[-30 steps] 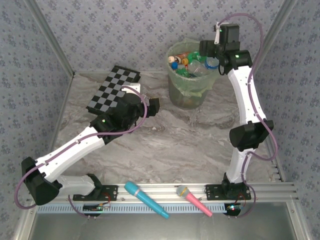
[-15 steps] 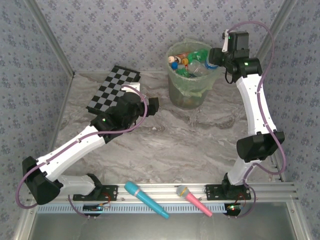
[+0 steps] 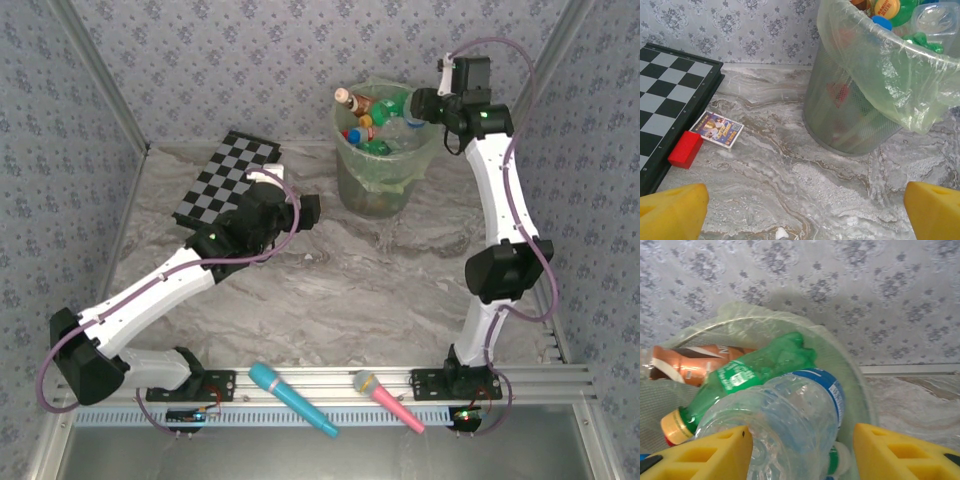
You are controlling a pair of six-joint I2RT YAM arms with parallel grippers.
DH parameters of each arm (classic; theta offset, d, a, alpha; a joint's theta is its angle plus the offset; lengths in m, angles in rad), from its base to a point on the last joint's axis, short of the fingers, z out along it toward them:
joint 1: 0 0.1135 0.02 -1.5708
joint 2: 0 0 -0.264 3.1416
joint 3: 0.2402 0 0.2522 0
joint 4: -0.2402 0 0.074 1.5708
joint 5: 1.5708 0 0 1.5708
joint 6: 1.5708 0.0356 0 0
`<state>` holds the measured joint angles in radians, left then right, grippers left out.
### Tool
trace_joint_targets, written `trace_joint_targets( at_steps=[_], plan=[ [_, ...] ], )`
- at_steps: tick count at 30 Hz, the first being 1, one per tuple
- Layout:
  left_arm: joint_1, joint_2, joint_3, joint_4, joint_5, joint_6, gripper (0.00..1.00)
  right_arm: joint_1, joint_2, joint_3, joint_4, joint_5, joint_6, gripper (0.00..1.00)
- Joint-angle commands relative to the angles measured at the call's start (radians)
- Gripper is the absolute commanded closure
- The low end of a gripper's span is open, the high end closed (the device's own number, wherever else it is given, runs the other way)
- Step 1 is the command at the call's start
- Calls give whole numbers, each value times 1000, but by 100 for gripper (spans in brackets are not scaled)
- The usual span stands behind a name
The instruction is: Put the plastic bottles in the bin
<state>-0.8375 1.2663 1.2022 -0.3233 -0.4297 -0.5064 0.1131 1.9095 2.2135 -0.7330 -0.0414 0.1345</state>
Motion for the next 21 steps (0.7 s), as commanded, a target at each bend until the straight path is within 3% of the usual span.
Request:
trace_joint_targets(
  at_steps=[1, 11, 21],
  plan=[
    [8, 8, 40, -13, 14, 11, 0, 21, 52, 21, -80, -8, -9, 43],
    [12, 23, 42, 0, 19, 11, 0, 39, -74, -96, -73, 72, 1, 39],
    [19, 40, 38, 18, 35, 5, 0, -16, -209, -235, -37, 112, 7, 40]
  ],
)
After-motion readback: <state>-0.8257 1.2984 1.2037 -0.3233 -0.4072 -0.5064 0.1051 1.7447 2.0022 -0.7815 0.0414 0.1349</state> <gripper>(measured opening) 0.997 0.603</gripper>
